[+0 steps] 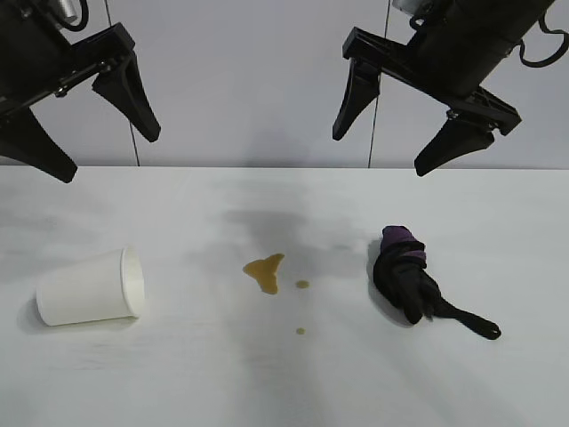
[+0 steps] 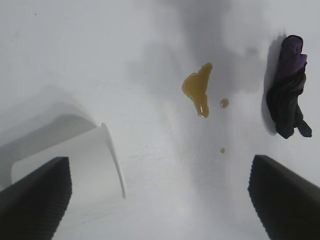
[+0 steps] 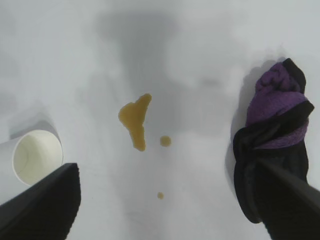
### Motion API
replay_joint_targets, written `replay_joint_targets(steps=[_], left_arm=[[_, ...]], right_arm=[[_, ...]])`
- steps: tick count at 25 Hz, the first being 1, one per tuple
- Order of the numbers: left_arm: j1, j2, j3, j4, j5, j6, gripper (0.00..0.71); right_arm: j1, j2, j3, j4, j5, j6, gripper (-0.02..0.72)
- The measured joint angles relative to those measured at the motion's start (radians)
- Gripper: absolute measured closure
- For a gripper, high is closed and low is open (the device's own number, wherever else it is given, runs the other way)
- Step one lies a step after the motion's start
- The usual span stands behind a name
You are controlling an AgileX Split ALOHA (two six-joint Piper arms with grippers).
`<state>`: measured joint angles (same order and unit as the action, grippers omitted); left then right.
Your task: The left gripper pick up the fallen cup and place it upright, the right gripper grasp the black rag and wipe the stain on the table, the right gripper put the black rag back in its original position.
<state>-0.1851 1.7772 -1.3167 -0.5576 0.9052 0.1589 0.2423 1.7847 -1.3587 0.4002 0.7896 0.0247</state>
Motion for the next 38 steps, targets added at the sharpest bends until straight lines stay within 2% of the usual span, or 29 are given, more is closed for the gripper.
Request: replay_joint_targets(steps=[14, 19, 22, 26, 29, 31, 34, 38], left_arm=[[0.0, 0.0, 0.0, 0.0, -0.001, 0.0, 0.017], [0.0, 0.0, 0.0, 0.0, -0.069, 0.0, 0.017], [0.0, 0.0, 0.0, 0.0, -0.066, 0.012, 0.017], [0.0, 0.0, -0.005, 0.034, 0.045, 0.238, 0.017], [0.0, 0.0, -0.01, 0.071, 0.147, 0.545, 0.017], [-0.009, 0.0, -0.01, 0.101, 0.173, 0.753, 0.017], [-0.048, 0.001, -0.01, 0.166, 0.185, 0.942, 0.017], [-0.12, 0.021, -0.009, 0.251, 0.112, 1.004, 0.017]], right_arm=[[0.0, 0.0, 0.0, 0.001, -0.002, 0.0, 0.063], [0.0, 0.0, 0.0, 0.001, -0.002, 0.0, 0.063], [0.0, 0.0, 0.0, 0.001, -0.002, 0.0, 0.063], [0.0, 0.0, 0.0, 0.001, -0.002, 0.0, 0.063], [0.0, 0.0, 0.0, 0.001, -0.003, 0.0, 0.063], [0.0, 0.0, 0.0, 0.001, -0.004, 0.0, 0.063], [0.0, 0.0, 0.0, 0.001, -0.007, 0.0, 0.063], [0.0, 0.0, 0.0, 0.001, -0.012, 0.0, 0.063]])
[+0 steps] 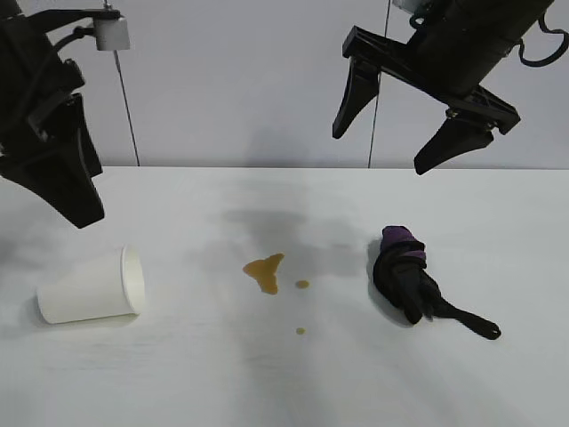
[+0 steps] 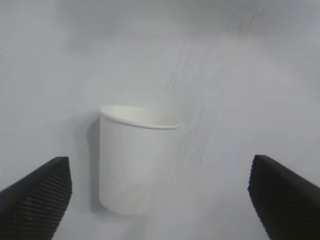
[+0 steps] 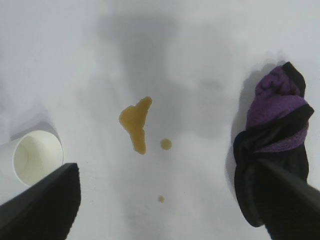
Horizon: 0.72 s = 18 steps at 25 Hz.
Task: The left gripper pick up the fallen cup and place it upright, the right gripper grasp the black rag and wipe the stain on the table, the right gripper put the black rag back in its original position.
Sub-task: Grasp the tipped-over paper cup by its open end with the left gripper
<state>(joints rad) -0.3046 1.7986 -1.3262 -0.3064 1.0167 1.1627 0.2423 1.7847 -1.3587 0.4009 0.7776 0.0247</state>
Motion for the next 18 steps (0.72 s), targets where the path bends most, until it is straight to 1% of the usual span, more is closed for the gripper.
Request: replay_joint_targets(steps=[2, 4, 7, 12, 15, 18], left_arm=[[-0.026, 0.017, 0.013, 0.038, -0.043, 0.004, 0.017], [-0.037, 0.029, 0.045, 0.063, -0.075, 0.007, 0.017], [-0.038, 0.037, 0.113, 0.068, -0.149, 0.011, 0.017], [-0.038, 0.037, 0.243, 0.068, -0.369, 0.027, 0.017], [-0.038, 0.037, 0.271, 0.058, -0.439, 0.027, 0.017], [-0.038, 0.042, 0.272, 0.024, -0.476, 0.027, 0.017]], right_arm=[[0.0, 0.0, 0.0, -0.001, -0.001, 0.0, 0.063], [0.0, 0.0, 0.0, -0.004, -0.002, 0.0, 0.063], [0.0, 0.0, 0.0, -0.004, -0.007, 0.0, 0.063], [0.0, 0.0, 0.0, -0.008, -0.015, 0.0, 0.063], [0.0, 0.0, 0.0, -0.008, -0.018, 0.0, 0.063], [0.0, 0.0, 0.0, -0.008, -0.025, 0.0, 0.063]])
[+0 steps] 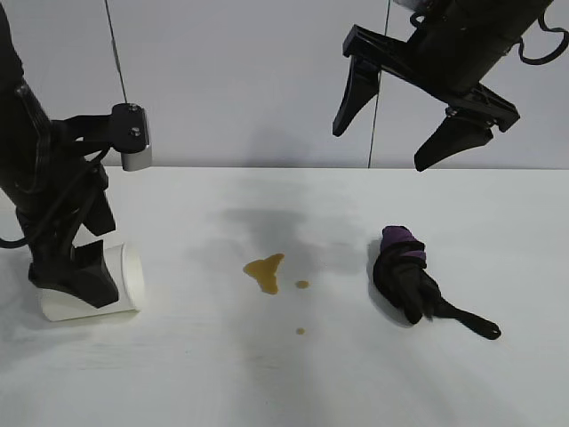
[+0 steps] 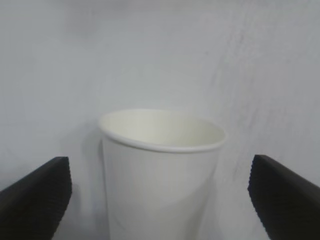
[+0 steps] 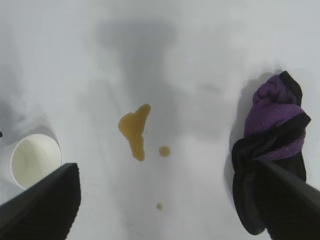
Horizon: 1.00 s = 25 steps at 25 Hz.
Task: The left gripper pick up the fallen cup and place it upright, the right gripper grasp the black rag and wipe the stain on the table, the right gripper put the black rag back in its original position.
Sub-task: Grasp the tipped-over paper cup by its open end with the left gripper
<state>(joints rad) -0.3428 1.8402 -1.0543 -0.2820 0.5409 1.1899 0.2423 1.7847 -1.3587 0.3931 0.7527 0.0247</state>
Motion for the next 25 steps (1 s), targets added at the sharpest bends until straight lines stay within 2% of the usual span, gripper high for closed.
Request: replay_joint_targets(steps=[11, 13, 15, 17, 22, 25], left_arm=[[0.0, 0.101, 0.0, -0.009, -0.024, 0.0, 0.017], [0.0, 0.101, 0.0, -0.009, -0.031, 0.0, 0.056], [0.0, 0.101, 0.0, -0.009, -0.035, 0.0, 0.147], [0.0, 0.101, 0.0, -0.009, -0.037, 0.0, 0.203], [0.0, 0.1, 0.0, -0.033, -0.039, 0.015, 0.235], [0.0, 0.09, 0.0, -0.14, -0.024, 0.127, 0.238]], right_arm=[[0.0, 0.0, 0.0, 0.0, -0.011, 0.0, 0.063], [0.0, 0.0, 0.0, 0.0, -0.012, 0.0, 0.063], [0.0, 0.0, 0.0, 0.0, -0.012, 0.0, 0.063], [0.0, 0.0, 0.0, 0.0, -0.012, 0.0, 0.063], [0.0, 0.0, 0.0, 0.0, -0.012, 0.0, 0.063], [0.0, 0.0, 0.0, 0.0, -0.012, 0.0, 0.063]])
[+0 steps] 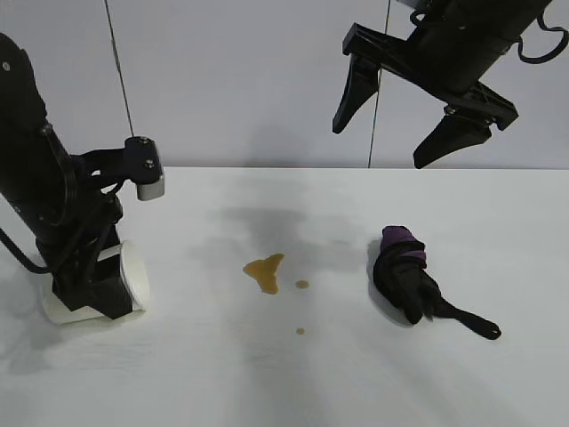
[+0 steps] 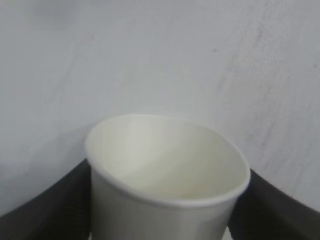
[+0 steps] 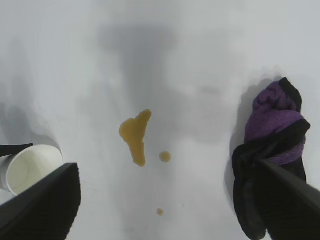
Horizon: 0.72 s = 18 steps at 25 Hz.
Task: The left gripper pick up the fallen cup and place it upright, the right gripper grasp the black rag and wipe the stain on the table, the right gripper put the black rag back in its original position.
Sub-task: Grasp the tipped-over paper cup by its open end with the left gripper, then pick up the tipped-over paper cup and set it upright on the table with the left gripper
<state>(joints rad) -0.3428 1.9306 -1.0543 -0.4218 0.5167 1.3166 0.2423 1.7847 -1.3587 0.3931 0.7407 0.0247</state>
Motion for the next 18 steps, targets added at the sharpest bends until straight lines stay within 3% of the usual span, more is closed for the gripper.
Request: replay_joint_targets(steps=[5, 12, 15, 18], left_arm=[[0.039, -0.071, 0.0, -0.407, 0.1, 0.394, 0.24], [0.24, -0.091, 0.06, -0.954, 0.412, 0.882, 0.242], [0.32, -0.093, 0.128, -1.178, 0.496, 1.076, 0.242], [0.371, -0.09, 0.183, -1.25, 0.531, 1.239, 0.242]], right_arm=[[0.0, 0.0, 0.0, 0.0, -0.001, 0.0, 0.063], [0.0, 0.0, 0.0, -0.001, -0.001, 0.0, 0.063], [0.0, 0.0, 0.0, -0.011, -0.001, 0.0, 0.063], [0.0, 0.0, 0.0, -0.019, -0.001, 0.0, 0.063]])
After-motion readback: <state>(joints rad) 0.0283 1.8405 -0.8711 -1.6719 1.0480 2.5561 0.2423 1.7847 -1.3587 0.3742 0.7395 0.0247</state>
